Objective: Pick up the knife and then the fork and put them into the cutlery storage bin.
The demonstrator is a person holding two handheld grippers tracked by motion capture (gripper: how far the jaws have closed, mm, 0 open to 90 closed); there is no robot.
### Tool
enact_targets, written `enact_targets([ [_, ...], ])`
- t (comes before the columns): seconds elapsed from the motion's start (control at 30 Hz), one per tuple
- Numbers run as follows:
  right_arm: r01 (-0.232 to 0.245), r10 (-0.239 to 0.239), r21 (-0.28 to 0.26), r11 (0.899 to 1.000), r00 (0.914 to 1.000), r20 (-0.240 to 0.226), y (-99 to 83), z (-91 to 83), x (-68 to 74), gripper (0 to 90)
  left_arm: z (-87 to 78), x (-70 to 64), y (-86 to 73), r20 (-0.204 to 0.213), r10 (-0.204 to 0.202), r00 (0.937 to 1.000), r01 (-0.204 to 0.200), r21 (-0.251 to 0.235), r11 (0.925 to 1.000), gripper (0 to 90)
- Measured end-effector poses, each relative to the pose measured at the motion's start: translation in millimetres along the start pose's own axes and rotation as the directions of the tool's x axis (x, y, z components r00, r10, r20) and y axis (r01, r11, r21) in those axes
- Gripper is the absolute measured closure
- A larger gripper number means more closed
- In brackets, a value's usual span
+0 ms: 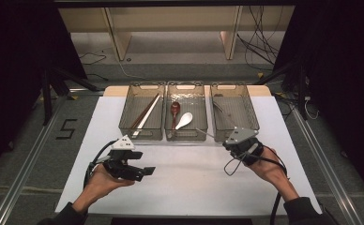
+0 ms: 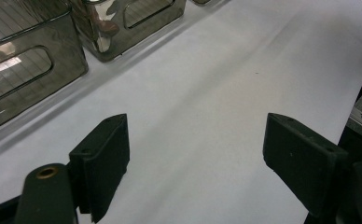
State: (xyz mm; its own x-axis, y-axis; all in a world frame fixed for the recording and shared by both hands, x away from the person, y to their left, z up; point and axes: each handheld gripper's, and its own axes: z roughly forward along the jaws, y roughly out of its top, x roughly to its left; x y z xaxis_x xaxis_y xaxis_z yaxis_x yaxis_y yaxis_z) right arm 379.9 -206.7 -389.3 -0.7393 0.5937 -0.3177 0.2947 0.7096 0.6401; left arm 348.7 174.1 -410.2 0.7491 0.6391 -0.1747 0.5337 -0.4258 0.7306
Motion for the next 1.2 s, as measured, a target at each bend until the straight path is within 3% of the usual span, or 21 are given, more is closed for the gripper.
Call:
enact_targets([
  [0.2, -0.08, 0.08, 0.004, 0.997, 0.9963, 0.03, 6.8, -4.3, -25.0, 88.2, -3.1, -0.3, -1.6, 0.021, 0.001, 0.9998, -0.001, -0.013, 0.9999, 21.4],
  [0.43, -0.18, 0.178, 0.022, 0.983, 0.9822, 0.06, 12.9, -0.4, -54.1, 88.1, -3.9, -1.8, -3.6, 0.022, 0.006, 0.9997, -0.006, -0.016, 0.9999, 21.3],
  [0.83, -0.25, 0.238, 0.1, 0.963, 0.9643, 0.115, 24.6, 29.5, -95.9, 88.1, -4.8, -0.8, -4.8, 0.021, 0.002, 0.9998, -0.001, -0.018, 0.9998, 20.9],
  [1.2, -0.326, 0.306, 0.148, 0.934, 0.9415, 0.141, 21.2, 59.8, -115.2, 88.0, -5.0, 0.2, -5.3, 0.015, -0.003, 0.9999, 0.003, -0.023, 0.9997, 20.6],
])
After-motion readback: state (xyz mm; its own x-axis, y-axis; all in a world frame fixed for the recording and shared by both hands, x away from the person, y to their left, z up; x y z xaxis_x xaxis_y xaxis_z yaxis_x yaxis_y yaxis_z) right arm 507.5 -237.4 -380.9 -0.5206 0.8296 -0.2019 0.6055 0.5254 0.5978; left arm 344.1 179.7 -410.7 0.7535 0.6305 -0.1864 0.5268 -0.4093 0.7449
